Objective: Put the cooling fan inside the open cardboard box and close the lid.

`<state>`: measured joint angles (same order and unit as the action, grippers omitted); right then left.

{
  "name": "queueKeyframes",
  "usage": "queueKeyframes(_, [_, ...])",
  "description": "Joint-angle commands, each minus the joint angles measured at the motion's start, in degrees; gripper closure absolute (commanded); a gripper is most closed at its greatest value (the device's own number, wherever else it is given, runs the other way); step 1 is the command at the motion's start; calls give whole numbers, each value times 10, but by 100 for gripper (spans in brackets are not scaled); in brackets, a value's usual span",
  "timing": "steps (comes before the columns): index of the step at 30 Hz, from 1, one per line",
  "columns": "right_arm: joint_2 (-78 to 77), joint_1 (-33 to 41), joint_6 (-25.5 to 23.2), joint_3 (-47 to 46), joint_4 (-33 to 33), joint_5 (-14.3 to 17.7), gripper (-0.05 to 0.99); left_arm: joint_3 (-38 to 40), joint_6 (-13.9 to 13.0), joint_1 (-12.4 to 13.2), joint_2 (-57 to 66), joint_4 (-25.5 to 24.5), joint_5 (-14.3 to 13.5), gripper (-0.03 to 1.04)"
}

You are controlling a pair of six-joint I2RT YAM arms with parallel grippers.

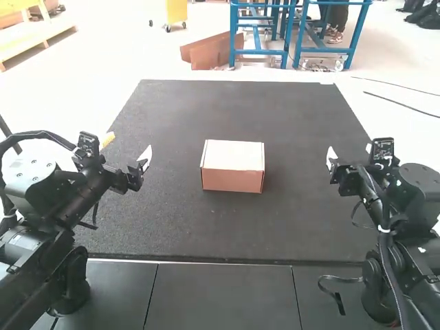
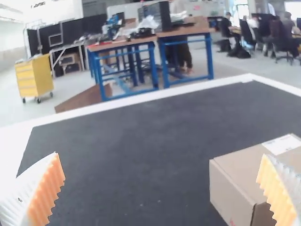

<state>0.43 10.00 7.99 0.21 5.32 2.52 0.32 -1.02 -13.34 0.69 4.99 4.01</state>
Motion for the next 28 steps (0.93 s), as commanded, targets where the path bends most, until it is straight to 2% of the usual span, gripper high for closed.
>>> queueKeyframes(1, [-4,1,-32,-1,-17,13,9,-4,15,8,-8,-12,-6,4])
queueKeyframes(4, [-4,-2,-43,-2,-38,13,9,-3,15,19,-7,-27,-6,4])
queueKeyframes(7, [-4,-5,-45,-2,-44,16,8,-4,4,35,-8,-54,-6,4])
queueKeyframes(15, [-4,-22,-52,-2,-49,26,8,-4,2,86,-7,-59,-7,4])
queueKeyframes(21, [-4,-23,-52,-2,-49,26,8,-4,1,100,-8,-60,-8,4])
queueKeyframes(23, [-5,-24,-52,-2,-49,26,2,-4,-2,104,-8,-59,-8,4])
queueKeyframes(28, [-4,-30,-51,-2,-49,26,2,-4,-16,130,-7,-58,-7,4])
